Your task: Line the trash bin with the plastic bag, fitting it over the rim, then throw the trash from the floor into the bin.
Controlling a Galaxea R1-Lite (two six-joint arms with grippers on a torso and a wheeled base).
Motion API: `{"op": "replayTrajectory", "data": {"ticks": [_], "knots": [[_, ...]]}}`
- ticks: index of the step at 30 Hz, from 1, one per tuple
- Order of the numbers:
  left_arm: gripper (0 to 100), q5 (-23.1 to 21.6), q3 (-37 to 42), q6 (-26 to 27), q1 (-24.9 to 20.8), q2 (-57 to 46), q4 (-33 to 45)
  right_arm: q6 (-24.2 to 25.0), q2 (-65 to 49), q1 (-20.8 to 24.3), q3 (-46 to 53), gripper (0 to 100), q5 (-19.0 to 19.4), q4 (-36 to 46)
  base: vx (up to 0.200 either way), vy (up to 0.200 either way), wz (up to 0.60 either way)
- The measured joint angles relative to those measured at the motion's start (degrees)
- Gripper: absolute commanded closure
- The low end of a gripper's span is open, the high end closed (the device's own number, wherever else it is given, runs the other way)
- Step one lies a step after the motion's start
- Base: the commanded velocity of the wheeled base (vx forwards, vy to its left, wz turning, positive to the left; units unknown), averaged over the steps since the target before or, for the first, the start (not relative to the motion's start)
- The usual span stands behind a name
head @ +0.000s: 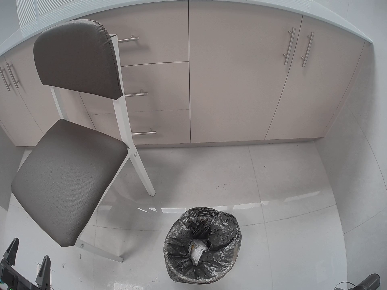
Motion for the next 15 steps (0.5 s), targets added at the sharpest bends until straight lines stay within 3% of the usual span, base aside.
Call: {"op": "replayTrajectory", "data": {"ticks": [7,12,15], "knots": [[0,0.04,-0.02,0.05,0.00,0.02,0.00,1.40,0.05,0.00,19.65,0,-2.08,-10.79,0.000,0.000,0.00],[0,0.06,0.00,0.07,0.00,0.05,0.02,1.38,0.06,-0.02,27.10,0,3.67,-13.19,0.000,0.000,0.00],[0,0.09,0.02,0.07,0.00,0.05,0.02,2.38,0.06,-0.02,28.36,0,4.50,-13.84,0.000,0.000,0.00]]}}
